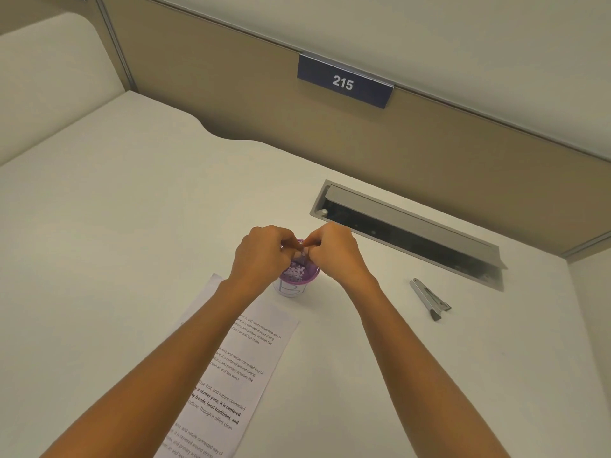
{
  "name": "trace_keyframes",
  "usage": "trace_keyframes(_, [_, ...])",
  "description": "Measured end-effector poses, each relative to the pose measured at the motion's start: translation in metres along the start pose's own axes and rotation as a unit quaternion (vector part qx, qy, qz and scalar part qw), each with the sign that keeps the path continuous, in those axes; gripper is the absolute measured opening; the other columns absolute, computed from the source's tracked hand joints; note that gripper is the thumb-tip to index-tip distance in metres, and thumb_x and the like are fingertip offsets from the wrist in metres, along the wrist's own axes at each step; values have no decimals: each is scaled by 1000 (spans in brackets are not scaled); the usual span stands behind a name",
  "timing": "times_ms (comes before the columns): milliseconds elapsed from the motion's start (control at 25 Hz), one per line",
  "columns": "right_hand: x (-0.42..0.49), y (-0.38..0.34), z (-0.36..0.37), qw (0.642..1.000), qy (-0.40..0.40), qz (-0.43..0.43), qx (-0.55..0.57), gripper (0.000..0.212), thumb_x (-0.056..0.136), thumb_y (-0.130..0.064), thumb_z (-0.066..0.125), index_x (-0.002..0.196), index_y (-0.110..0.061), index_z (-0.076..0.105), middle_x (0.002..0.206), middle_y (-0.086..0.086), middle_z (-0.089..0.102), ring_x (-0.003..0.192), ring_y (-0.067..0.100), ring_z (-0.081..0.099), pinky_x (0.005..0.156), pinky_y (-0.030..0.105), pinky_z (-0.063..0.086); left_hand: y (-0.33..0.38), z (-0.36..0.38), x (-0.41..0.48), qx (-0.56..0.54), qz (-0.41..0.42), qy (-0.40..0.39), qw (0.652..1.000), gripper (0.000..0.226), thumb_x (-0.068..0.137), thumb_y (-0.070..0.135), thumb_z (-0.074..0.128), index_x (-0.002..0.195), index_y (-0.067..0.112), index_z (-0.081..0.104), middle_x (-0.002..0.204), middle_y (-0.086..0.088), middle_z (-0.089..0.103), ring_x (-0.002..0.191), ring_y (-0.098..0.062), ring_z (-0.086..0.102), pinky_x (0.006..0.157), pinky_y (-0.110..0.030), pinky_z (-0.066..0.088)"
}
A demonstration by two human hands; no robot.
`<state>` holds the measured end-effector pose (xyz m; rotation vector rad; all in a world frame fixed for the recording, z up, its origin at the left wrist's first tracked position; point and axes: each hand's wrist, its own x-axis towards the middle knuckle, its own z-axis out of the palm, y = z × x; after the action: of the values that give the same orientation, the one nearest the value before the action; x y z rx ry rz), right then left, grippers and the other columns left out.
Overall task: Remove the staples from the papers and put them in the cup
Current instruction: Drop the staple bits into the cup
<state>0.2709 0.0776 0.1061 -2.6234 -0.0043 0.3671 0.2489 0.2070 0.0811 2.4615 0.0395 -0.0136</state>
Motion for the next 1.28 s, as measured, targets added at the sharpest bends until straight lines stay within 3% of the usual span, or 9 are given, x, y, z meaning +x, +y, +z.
trace_keyframes(200, [-1,0,-2,1000,-7,-26,-12,25,88,-14,65,112,-12,72,114,9,70,98,24,65,87,32,53,1,0,-2,3,-6,13,1000,9,82,23,68,90,25,72,97,3,74,77,-16,59,63,-24,46])
trace_keyframes(600, [-2,8,6,999,30,-43,-6,22,89,-18,65,109,-11,70,108,9,70,94,22,65,85,29,51,2,5,-4,42,5,-5,999,25,88,25,61,110,27,72,108,0,73,93,-21,65,64,-23,41])
trace_keyframes(800, [-8,15,9,998,13,-67,2,24,93,-25,59,110,-12,70,109,7,71,94,23,66,77,23,49,1,2,-8,34,12,-7,999,25,90,19,58,108,28,73,104,-3,74,93,-24,64,70,-30,49])
trace_keyframes(960, [-10,17,14,995,57,-83,17,23,92,-25,60,109,-13,69,110,6,69,95,20,64,82,23,50,-1,2,-10,23,6,18,1000,24,90,17,57,103,27,75,100,-1,75,89,-23,66,69,-31,52])
trace_keyframes(1080, [-16,21,30,985,101,-141,21,23,90,-21,61,107,-8,66,108,9,66,96,22,62,84,30,52,-3,5,-13,32,11,44,998,26,87,14,59,94,32,76,89,4,75,83,-20,63,66,-32,51])
trace_keyframes(1160, [-19,25,45,972,156,-174,20,23,84,-21,63,100,-4,66,98,12,67,88,25,64,74,33,55,-4,7,-15,30,5,59,998,24,86,16,62,91,34,76,85,4,73,79,-20,62,64,-31,50])
trace_keyframes(1280, [-19,34,63,961,200,-188,-13,30,70,-19,80,96,-9,68,93,6,68,82,19,64,63,26,55,-8,14,-14,28,-2,85,996,19,87,21,65,92,37,75,83,0,72,71,-23,62,59,-29,48])
